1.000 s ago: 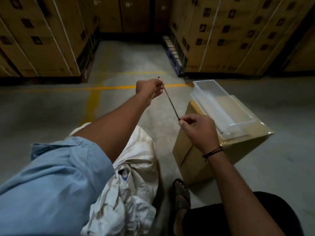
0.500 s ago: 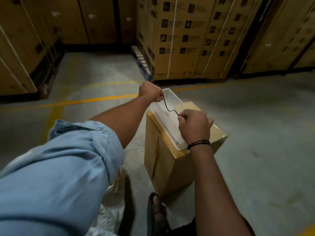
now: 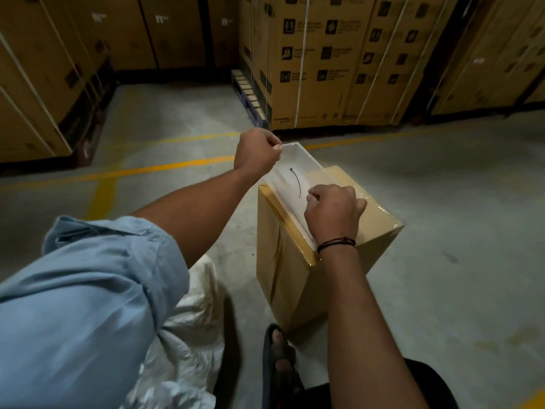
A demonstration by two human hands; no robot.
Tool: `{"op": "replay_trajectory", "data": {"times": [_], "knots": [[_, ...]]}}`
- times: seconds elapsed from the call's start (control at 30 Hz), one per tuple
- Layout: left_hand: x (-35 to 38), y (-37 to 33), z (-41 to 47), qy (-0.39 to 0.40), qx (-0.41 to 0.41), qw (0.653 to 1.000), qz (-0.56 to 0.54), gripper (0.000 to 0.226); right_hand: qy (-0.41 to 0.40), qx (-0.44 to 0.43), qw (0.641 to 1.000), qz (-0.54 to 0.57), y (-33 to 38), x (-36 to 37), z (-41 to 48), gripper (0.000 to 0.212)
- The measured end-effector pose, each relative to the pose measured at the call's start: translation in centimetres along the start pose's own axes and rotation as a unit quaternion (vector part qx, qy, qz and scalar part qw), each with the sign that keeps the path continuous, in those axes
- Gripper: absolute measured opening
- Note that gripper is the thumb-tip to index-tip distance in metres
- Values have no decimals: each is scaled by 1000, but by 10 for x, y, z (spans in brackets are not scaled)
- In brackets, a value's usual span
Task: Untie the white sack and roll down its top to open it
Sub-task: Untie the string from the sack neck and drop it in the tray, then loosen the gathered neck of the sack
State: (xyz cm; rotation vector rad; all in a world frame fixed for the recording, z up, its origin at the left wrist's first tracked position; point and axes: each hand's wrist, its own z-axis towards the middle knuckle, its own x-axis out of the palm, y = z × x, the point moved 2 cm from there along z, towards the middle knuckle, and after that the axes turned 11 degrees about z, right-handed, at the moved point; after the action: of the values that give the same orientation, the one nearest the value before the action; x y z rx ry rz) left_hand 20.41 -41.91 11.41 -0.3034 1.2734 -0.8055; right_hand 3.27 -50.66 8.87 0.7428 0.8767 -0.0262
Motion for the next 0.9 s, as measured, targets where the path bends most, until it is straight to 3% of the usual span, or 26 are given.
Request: {"op": "replay_trajectory", "data": {"times": [0.2, 0.43, 0.53, 0.7, 0.83, 0.9], "knots": [[-54, 51, -40, -5, 28, 999, 47, 10, 20, -108, 994, 25, 57, 18, -23, 20], [-155, 168, -120, -27, -47, 994, 97, 11, 131, -215, 965, 75, 159, 66, -86, 20], [-175, 186, -147, -7, -55, 991, 122, 13, 158, -241, 954, 78, 175, 78, -95, 20], [-247, 254, -247, 8, -128, 979, 157, 11, 309, -360, 877, 80, 229, 113, -177, 24], [-267, 294, -338, 75, -157, 971, 166, 10, 364, -451, 814, 44, 245, 115, -243, 23], [-267, 308, -370, 110, -153, 968, 164, 9, 379, -467, 799, 20, 237, 116, -271, 23]]}}
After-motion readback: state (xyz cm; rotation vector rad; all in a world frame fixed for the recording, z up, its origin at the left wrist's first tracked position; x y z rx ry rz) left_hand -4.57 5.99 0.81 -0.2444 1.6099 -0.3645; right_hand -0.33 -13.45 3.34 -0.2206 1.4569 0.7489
